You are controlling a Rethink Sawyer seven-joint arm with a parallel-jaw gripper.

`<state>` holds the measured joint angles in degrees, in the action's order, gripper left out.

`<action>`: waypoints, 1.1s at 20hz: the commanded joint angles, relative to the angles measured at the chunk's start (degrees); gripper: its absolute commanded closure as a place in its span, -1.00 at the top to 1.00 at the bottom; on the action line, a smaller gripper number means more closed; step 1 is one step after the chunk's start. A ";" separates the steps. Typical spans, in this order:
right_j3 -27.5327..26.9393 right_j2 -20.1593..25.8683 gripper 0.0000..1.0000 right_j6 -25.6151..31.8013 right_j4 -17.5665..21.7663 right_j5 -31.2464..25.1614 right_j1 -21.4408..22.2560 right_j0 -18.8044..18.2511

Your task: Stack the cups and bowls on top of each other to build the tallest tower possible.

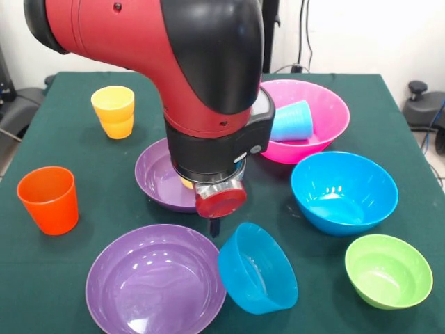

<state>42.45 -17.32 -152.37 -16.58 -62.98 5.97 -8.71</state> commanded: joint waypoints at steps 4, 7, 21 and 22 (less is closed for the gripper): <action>3.13 0.10 1.00 -16.28 -2.18 -1.29 -0.42 0.18; 4.64 -0.16 1.00 -17.19 -3.37 -0.74 0.05 -0.01; 11.20 -7.65 1.00 -37.14 -10.74 -4.94 1.06 3.19; 11.69 -8.18 1.00 -38.60 -11.25 -4.43 1.01 3.57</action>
<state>46.43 -25.29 -170.96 -26.58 -62.98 5.74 -7.09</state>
